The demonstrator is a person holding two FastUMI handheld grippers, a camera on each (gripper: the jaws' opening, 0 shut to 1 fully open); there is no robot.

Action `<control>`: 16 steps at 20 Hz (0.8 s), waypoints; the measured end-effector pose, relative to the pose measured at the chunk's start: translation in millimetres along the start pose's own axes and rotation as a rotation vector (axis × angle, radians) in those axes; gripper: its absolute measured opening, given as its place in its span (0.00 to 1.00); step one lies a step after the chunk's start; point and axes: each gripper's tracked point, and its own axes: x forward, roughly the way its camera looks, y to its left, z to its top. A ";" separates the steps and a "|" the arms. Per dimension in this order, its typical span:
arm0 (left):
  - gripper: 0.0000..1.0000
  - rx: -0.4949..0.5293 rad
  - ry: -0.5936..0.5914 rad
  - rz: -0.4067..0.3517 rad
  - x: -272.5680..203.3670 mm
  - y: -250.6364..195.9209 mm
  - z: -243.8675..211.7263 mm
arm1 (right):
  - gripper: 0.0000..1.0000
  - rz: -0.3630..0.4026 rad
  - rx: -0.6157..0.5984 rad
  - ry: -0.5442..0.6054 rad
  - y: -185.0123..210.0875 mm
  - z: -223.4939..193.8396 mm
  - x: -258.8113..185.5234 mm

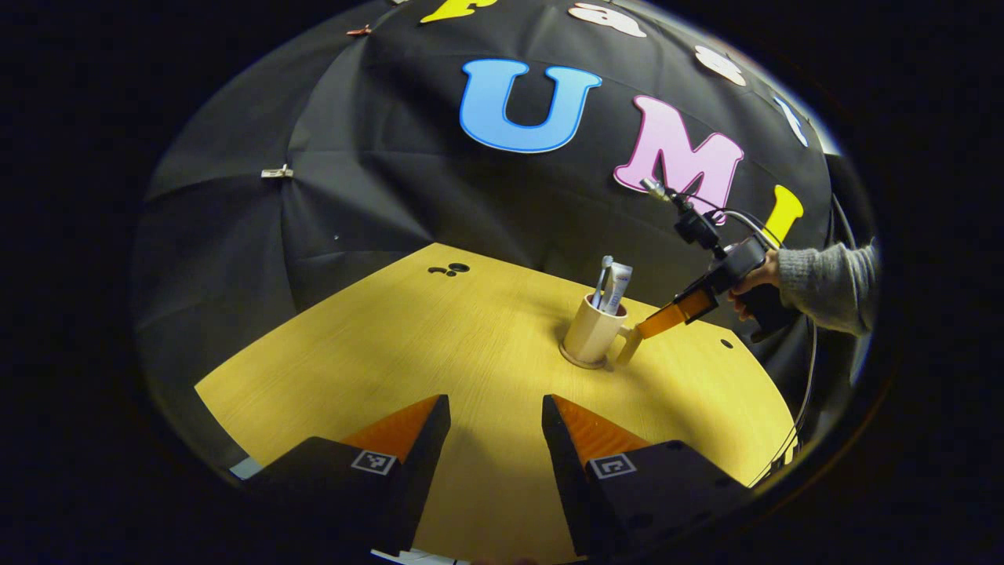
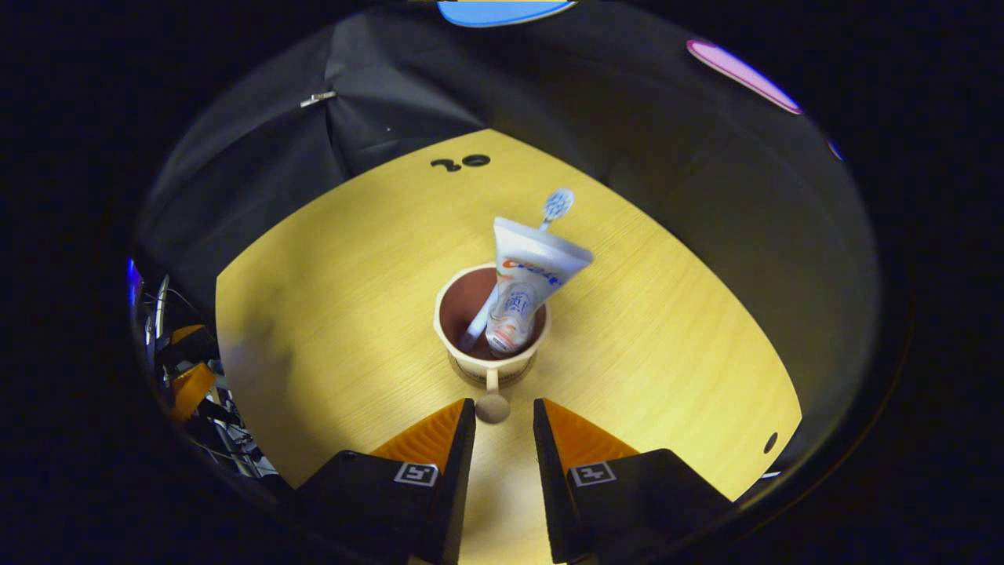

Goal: Put the toothbrush and toothpaste on the desktop into the cup, then pick up the cup and place it on the coaster on the desktop.

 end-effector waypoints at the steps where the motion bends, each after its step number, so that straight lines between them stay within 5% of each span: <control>1: 0.75 0.011 -0.003 -0.008 -1.9 -4.8 5.6 | 0.46 -0.002 0.011 -0.027 0.3 1.4 -17.1; 8: 0.74 0.138 -0.055 -0.101 -14.0 -62.7 60.1 | 0.46 -0.073 0.108 -0.231 1.6 -7.6 -139.6; 16: 0.74 0.148 -0.075 -0.224 -21.2 -126.6 89.1 | 0.46 -0.136 0.263 -0.414 12.4 -51.9 -235.5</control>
